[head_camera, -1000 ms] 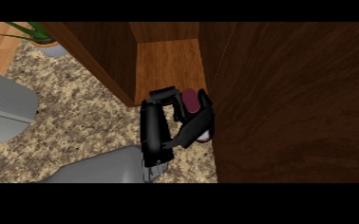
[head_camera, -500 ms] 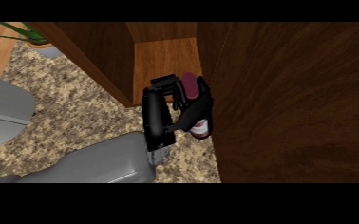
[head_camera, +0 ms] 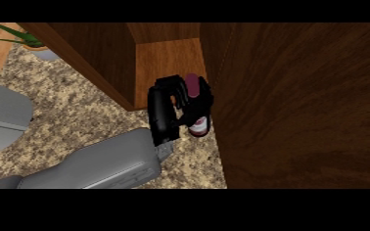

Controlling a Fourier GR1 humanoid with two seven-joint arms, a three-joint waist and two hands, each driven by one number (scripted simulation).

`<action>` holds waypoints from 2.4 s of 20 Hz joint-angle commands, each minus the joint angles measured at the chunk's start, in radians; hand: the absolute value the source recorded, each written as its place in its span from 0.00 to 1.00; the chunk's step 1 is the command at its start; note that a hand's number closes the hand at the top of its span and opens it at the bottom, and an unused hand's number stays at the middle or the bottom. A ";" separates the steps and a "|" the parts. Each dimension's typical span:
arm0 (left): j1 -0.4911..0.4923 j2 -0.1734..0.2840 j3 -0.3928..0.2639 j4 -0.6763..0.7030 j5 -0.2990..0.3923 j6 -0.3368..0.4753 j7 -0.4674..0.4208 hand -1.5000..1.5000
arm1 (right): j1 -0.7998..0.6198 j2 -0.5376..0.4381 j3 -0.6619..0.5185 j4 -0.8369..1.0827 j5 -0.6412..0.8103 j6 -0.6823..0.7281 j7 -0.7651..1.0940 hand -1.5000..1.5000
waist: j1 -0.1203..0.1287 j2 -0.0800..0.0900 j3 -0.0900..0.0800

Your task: Pick up the wine, place it into the cabinet and close the cabinet

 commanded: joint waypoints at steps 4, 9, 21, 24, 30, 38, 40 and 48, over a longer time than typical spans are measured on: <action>0.005 -0.034 -0.023 0.070 0.031 0.007 -0.043 1.00 | -0.016 -0.001 -0.012 0.017 0.000 0.001 -0.012 0.00 | -0.004 0.007 0.000; 0.038 -0.051 -0.044 0.095 0.033 0.007 -0.086 1.00 | -0.009 0.008 -0.009 0.012 -0.007 0.008 -0.024 0.00 | -0.015 0.010 -0.002; 0.000 -0.084 -0.022 0.136 0.067 0.007 -0.158 1.00 | -0.035 0.000 -0.009 0.033 -0.018 0.001 -0.005 0.00 | -0.013 0.011 -0.003; -0.014 -0.058 -0.003 0.130 0.091 0.007 -0.164 1.00 | -0.014 0.005 -0.008 0.022 -0.027 -0.002 0.002 0.00 | -0.018 0.006 -0.002; -0.061 -0.055 0.024 0.170 0.122 0.007 -0.186 1.00 | -0.024 -0.001 -0.004 0.031 -0.030 0.005 0.005 0.00 | -0.028 0.012 -0.001; -0.097 -0.013 0.014 0.200 0.180 0.007 -0.202 1.00 | -0.032 0.000 0.007 0.028 -0.017 0.009 0.001 0.00 | -0.036 0.020 -0.001; -0.110 -0.026 0.004 0.212 0.185 0.003 -0.216 1.00 | -0.042 -0.004 -0.001 0.036 -0.028 0.007 0.005 0.00 | -0.034 0.017 0.000; -0.140 0.022 0.021 0.256 0.232 -0.029 -0.243 1.00 | -0.050 0.001 0.002 0.038 -0.022 0.009 -0.004 0.00 | -0.031 0.020 -0.001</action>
